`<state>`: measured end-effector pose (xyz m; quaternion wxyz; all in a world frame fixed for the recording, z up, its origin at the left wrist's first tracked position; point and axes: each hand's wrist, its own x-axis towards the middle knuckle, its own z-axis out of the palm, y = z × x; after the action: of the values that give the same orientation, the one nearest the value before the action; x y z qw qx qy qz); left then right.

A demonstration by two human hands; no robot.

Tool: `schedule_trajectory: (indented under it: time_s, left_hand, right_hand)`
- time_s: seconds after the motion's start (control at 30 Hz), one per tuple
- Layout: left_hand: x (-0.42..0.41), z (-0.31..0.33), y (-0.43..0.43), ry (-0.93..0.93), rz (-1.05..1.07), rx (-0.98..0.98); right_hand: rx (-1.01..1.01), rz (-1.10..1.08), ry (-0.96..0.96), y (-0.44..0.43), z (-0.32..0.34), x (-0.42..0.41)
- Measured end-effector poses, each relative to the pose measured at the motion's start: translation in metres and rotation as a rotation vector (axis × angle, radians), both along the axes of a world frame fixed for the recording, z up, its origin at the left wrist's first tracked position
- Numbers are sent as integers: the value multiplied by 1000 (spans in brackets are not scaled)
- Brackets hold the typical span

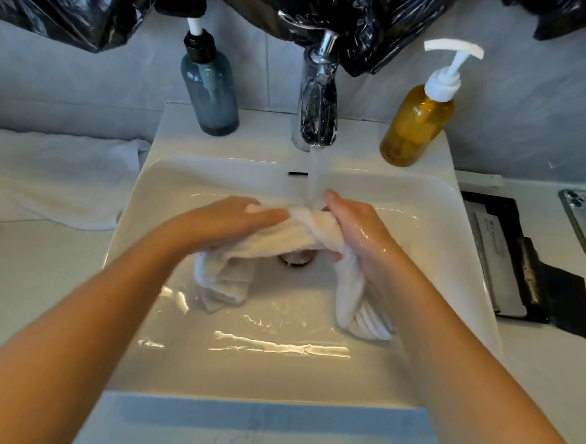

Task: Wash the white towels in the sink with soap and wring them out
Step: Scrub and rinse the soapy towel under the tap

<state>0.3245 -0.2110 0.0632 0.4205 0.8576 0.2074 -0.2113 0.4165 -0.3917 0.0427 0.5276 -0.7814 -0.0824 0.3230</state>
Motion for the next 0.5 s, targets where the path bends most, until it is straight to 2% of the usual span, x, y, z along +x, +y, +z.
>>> schedule_trajectory:
  time_s: [0.1,0.17,0.23,0.33,0.43,0.5]
  left_hand:
    - [-12,28,13,335,-236,-70]
    - [-7,36,8,446,-384,37]
    - [1,29,-6,302,-388,189]
    - [11,9,-29,23,-219,103]
    - [17,0,-36,-22,-100,55]
    - [21,0,-34,-123,-16,29]
  right_hand:
    - [-60,109,-49,2,4,1]
    - [-79,129,-64,10,11,2]
    - [-83,135,-29,15,11,1]
    - [-99,120,-3,22,11,3]
    - [-57,19,4,14,13,4]
    - [23,47,22,-4,10,-4]
